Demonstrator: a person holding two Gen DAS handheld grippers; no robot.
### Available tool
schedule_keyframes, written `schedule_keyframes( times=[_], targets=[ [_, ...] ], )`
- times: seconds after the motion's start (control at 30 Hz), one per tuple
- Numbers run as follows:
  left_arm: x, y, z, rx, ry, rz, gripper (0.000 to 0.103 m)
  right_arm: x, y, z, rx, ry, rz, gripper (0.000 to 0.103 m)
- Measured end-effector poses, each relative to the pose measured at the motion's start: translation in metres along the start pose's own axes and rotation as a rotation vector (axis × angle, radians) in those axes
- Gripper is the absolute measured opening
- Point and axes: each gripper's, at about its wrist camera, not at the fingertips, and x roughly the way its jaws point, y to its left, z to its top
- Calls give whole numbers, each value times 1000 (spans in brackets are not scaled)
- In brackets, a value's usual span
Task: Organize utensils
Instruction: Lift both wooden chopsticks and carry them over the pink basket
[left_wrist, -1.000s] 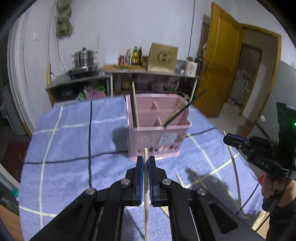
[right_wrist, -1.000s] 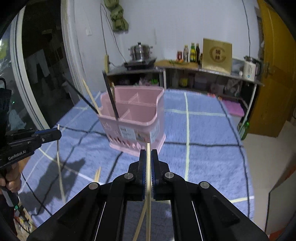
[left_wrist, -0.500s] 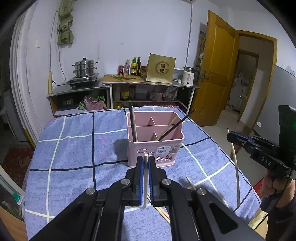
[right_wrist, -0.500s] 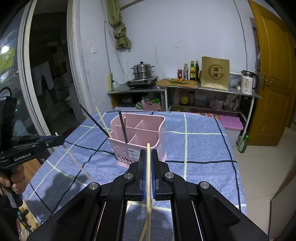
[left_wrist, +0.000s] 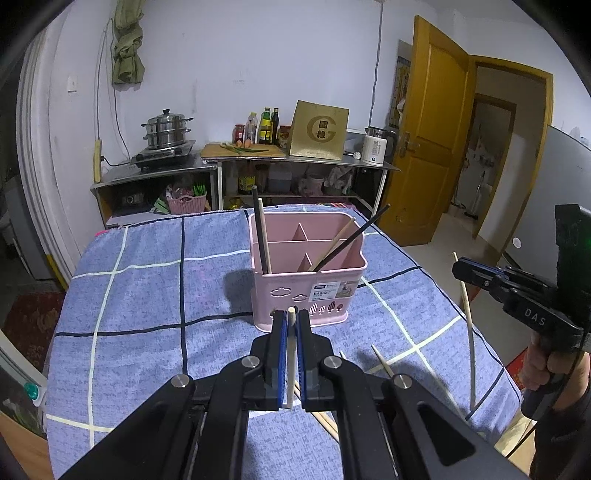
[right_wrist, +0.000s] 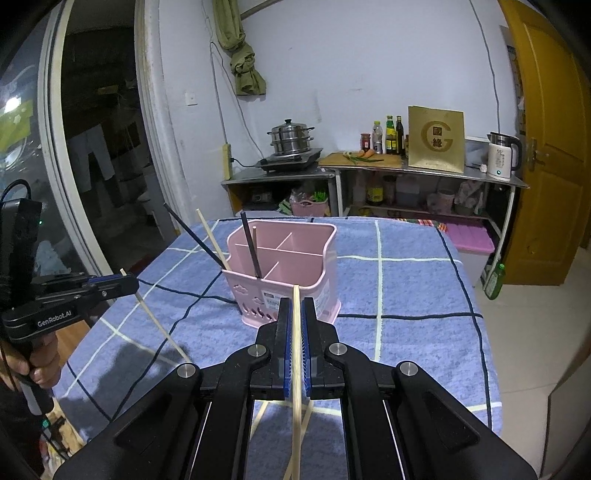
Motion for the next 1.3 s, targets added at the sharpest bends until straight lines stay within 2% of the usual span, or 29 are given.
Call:
schedule_keyframes(
  times=[0.67,1.03,1.3],
  targets=[
    [-5,-6,8,10,-17,-28,5,-5,5,2,-25,-17,0,4],
    [-16,-23,49,42,-65,-53,5,-11,20,24,-59,-61,-4,4],
    [-24,-19,93,23,-140,-28,5,-21,11,63,1,-179,-6,4]
  ],
)
